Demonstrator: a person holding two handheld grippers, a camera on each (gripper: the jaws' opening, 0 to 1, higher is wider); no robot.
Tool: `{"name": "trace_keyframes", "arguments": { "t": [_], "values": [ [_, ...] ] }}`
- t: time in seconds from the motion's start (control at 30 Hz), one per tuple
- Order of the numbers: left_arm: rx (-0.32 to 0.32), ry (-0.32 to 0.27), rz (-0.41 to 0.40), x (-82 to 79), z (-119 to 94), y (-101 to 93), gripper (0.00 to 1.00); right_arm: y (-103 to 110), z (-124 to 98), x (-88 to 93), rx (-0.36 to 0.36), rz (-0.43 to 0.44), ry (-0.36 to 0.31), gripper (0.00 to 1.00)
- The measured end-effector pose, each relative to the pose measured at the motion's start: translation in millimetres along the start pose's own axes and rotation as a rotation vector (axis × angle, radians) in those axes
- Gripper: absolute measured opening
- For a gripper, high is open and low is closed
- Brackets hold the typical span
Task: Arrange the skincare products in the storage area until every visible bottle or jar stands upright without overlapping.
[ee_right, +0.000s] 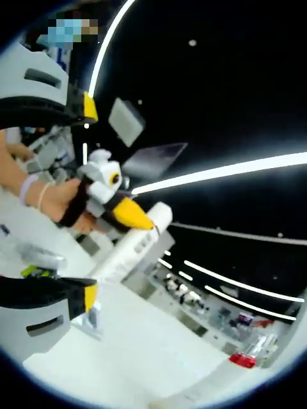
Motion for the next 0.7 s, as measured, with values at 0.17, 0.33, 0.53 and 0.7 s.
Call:
{"name": "trace_keyframes", "arguments": {
  "t": [0.17,0.33,0.53,0.7],
  "values": [
    [0.015,-0.020,0.000,-0.7,-3,-1.2,0.28,4,6,10.9,-0.071,0.245,0.031,1.00],
    [0.085,-0.057,-0.023,-3.2,-1,-11.1,0.28,5,11,19.6,-0.130,0.465,0.053,1.00],
    [0.169,-0.103,-0.048,-6.7,1,-27.4,0.28,-2,17,20.1,-0.107,0.503,0.062,1.00],
    [0.197,-0.143,-0.023,-13.5,-3,-36.0,0.28,-9,13,20.6,-0.082,0.663,-0.028,1.00]
  ]
}}
Point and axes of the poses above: the point that each gripper's makers call its tool centre point, and the gripper's own axes: z roughly forward along the fingers, y roughly to its left, x roughly out of its underside, the point moved 8 cm from there along -z, roughly backward along the fingers, and after that the axes turned 11 degrees about x, right-handed, at the moved point
